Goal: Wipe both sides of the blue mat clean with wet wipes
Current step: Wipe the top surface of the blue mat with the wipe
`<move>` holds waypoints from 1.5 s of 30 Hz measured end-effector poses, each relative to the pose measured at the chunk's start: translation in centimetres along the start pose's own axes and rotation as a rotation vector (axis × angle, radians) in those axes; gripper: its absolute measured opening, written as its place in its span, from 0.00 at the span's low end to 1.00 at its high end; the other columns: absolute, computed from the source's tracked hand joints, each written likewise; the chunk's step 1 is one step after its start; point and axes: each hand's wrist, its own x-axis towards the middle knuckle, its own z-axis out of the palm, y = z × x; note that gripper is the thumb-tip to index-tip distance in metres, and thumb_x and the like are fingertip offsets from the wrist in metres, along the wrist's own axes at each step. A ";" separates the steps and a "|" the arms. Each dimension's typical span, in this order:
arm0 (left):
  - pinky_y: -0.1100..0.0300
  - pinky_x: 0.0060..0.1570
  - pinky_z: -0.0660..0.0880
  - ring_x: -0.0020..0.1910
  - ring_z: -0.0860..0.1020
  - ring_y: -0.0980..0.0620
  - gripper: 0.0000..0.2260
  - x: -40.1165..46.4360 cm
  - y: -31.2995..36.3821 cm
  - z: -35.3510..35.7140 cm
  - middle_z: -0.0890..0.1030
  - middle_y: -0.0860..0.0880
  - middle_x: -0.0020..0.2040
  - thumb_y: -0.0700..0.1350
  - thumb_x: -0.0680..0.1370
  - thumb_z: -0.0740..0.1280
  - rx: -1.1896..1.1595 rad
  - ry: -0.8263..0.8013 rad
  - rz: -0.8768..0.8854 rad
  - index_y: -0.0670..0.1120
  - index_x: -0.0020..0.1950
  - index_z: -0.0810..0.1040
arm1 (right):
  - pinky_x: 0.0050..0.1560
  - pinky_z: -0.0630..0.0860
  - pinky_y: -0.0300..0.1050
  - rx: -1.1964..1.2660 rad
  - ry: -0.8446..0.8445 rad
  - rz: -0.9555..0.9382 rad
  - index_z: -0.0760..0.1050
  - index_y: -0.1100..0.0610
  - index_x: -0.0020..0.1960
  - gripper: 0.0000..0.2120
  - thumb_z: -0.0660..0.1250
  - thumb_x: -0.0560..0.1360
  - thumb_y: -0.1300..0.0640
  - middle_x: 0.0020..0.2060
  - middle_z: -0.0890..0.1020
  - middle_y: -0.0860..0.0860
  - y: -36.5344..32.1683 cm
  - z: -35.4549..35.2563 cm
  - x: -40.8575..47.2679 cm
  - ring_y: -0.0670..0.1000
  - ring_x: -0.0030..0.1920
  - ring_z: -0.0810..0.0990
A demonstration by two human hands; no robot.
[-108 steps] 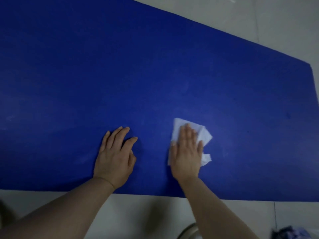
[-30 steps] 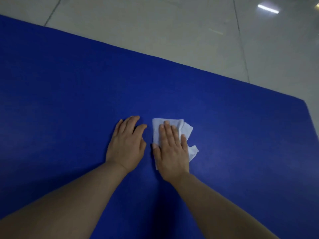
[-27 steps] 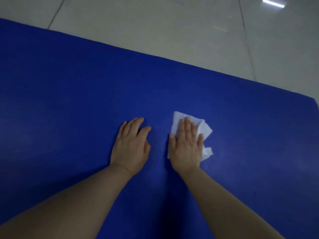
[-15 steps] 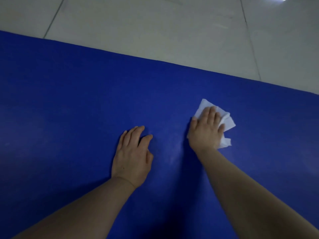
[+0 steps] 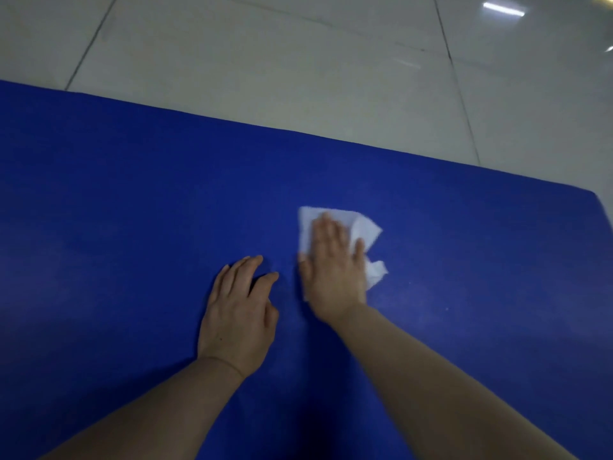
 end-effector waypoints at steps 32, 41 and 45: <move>0.47 0.74 0.53 0.70 0.66 0.44 0.19 10.5 1.6 0.9 0.68 0.42 0.71 0.40 0.77 0.63 0.003 -0.081 0.100 0.42 0.68 0.74 | 0.74 0.38 0.52 0.042 0.011 0.164 0.39 0.52 0.78 0.36 0.29 0.73 0.37 0.77 0.41 0.46 6.6 -0.7 1.4 0.49 0.76 0.38; 0.46 0.71 0.57 0.66 0.68 0.45 0.16 10.7 0.9 2.0 0.74 0.40 0.66 0.41 0.75 0.61 -0.006 -0.027 0.126 0.40 0.62 0.78 | 0.72 0.51 0.57 0.038 0.093 -0.171 0.57 0.54 0.77 0.29 0.40 0.79 0.47 0.76 0.59 0.50 1.9 -0.5 4.7 0.53 0.76 0.57; 0.40 0.68 0.56 0.65 0.65 0.47 0.18 10.5 0.9 2.2 0.75 0.41 0.65 0.36 0.70 0.70 0.008 0.006 0.149 0.41 0.60 0.79 | 0.74 0.47 0.57 0.024 0.046 0.272 0.46 0.53 0.78 0.25 0.43 0.82 0.49 0.78 0.48 0.48 8.8 -1.9 7.7 0.51 0.77 0.48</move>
